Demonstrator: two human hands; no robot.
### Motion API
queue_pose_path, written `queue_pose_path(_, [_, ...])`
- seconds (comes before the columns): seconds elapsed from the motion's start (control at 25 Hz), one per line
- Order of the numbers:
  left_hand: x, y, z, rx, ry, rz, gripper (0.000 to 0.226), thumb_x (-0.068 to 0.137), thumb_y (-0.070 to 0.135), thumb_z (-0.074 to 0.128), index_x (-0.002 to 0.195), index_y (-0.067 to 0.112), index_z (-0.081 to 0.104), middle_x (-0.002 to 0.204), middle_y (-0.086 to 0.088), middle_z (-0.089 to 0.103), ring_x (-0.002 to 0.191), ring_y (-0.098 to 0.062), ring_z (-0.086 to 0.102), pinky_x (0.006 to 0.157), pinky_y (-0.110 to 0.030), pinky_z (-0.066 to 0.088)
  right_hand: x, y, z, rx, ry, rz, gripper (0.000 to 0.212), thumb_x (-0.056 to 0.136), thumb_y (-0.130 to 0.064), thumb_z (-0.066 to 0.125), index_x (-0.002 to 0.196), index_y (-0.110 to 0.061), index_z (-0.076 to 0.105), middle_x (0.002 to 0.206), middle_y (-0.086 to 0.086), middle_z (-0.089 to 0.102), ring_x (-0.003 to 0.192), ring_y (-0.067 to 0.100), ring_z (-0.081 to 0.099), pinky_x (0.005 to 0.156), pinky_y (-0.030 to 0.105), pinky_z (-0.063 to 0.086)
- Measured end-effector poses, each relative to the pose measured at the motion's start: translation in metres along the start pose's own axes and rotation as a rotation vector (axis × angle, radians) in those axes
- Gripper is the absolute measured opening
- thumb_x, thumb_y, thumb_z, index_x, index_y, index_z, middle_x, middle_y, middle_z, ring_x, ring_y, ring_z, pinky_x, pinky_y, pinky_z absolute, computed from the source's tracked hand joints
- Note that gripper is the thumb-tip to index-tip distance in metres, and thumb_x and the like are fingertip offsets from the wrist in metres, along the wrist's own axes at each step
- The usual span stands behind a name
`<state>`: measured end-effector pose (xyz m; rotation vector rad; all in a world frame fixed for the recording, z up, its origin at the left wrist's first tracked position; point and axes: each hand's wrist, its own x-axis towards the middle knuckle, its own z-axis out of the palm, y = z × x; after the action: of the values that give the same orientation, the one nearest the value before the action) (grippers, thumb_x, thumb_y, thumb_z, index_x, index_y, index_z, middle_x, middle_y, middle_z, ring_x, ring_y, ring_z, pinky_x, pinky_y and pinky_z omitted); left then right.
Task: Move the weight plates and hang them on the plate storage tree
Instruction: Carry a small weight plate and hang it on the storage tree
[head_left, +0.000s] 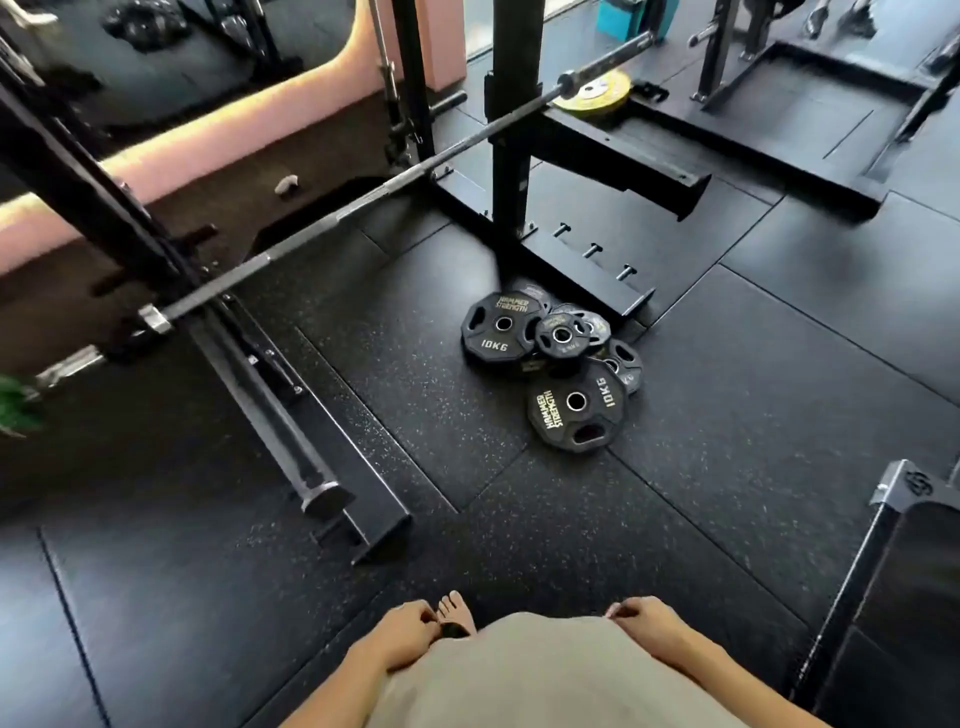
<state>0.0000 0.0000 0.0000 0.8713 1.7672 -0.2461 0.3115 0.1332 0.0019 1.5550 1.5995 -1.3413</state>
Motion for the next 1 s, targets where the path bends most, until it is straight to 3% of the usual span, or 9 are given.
queue_pose_path(0.12, [0.01,-0.012,-0.021,0.013,-0.011,0.008,0.029,0.098,0.031,0.048,0.123,0.023,0.061,0.133,0.0,0.06,0.119,-0.016,0.055,0.099,-0.029,0.042,0.006,-0.014,0.0,-0.001,0.051,0.016,0.008,0.098,-0.029,0.055,0.093,-0.03,0.062,0.103,-0.006,0.064,0.092,0.008,0.059,0.072,0.019,0.042])
queue_pose_path(0.28, [0.028,-0.012,-0.057,0.074,-0.046,0.031,0.027,0.098,0.029,0.049,0.122,0.022,0.061,0.129,-0.001,0.061,0.114,-0.016,0.056,0.097,-0.029,0.044,0.01,-0.033,-0.013,0.117,0.154,0.032,0.016,0.094,-0.03,0.059,0.104,-0.022,0.069,0.104,-0.003,0.068,0.091,0.011,0.061,0.083,0.027,0.047])
queue_pose_path(0.52, [0.072,0.035,-0.112,0.14,-0.077,0.054,0.028,0.099,0.029,0.049,0.123,0.02,0.059,0.129,-0.001,0.06,0.106,-0.013,0.054,0.092,-0.027,0.043,0.039,-0.046,-0.057,0.185,0.093,0.059,0.022,0.097,-0.025,0.056,0.116,-0.019,0.066,0.111,-0.003,0.061,0.101,0.011,0.057,0.087,0.023,0.044])
queue_pose_path(0.76, [0.119,0.126,-0.197,0.152,-0.038,0.043,0.023,0.098,0.029,0.05,0.117,0.021,0.061,0.128,-0.002,0.061,0.112,-0.017,0.056,0.098,-0.03,0.044,0.096,-0.071,-0.165,0.202,0.115,0.064,0.023,0.098,-0.024,0.056,0.117,-0.016,0.066,0.12,0.002,0.065,0.1,0.012,0.056,0.087,0.024,0.044])
queue_pose_path(1.0, [0.174,0.228,-0.283,0.086,0.104,0.048,0.025,0.098,0.025,0.051,0.118,0.017,0.063,0.124,-0.005,0.064,0.111,-0.021,0.058,0.09,-0.03,0.044,0.151,-0.106,-0.311,0.328,0.189,0.066,0.019,0.096,-0.026,0.056,0.112,-0.017,0.062,0.1,0.004,0.065,0.089,0.019,0.063,0.075,0.033,0.055])
